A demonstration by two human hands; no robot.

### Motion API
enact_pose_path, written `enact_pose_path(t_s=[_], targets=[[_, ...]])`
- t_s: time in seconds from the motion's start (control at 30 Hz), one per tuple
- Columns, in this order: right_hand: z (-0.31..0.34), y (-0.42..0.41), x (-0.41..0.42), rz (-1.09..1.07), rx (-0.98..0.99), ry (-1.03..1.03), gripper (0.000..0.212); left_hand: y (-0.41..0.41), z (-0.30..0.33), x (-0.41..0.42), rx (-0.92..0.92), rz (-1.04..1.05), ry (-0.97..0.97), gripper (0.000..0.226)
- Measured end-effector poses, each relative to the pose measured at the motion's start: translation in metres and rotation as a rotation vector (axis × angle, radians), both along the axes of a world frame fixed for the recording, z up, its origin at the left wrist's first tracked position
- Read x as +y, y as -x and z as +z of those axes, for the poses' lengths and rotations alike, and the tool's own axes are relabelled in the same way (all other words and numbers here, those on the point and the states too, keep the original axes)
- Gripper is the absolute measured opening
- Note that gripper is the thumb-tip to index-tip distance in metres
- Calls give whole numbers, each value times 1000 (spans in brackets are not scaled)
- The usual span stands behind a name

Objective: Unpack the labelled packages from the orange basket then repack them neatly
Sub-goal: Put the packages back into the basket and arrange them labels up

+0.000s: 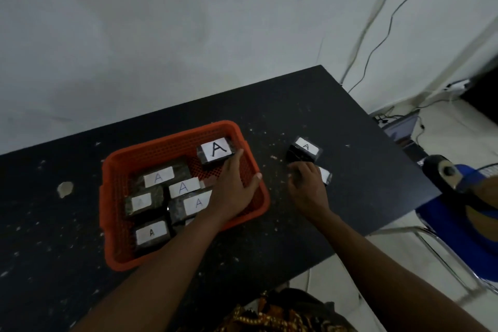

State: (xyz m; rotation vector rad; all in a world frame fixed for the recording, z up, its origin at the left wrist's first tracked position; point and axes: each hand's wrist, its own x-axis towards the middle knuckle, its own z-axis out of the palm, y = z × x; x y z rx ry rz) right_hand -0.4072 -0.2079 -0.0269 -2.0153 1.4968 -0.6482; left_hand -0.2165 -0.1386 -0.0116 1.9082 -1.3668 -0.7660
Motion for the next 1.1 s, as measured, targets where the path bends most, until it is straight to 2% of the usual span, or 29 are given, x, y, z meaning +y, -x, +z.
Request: enact_pose_path(t_s=[0.13, 0.2, 0.43, 0.6, 0.77, 0.9, 1.1], targets=[[-1, 19, -14, -82, 31, -4, 27, 26, -3, -16, 9, 44, -35, 98], [-2, 25, -22, -110, 45, -16, 29, 35, -7, -21, 24, 99, -62, 101], [-3, 35, -57, -195, 99, -84, 47, 42, -18, -28, -8, 148, -132, 79], [-12, 33, -79, -178, 164, -174, 61, 43, -22, -26, -15, 146, -96, 76], [-19, 29, -88, -196, 218, -174, 68, 44, -23, -25, -35, 146, -57, 74], [-20, 26, -90, -171, 87, -237, 68, 44, -25, -24, -42, 145, -80, 76], [-13, 22, -85, -127, -56, -170, 69, 41, -24, -24, -12, 119, -106, 78]])
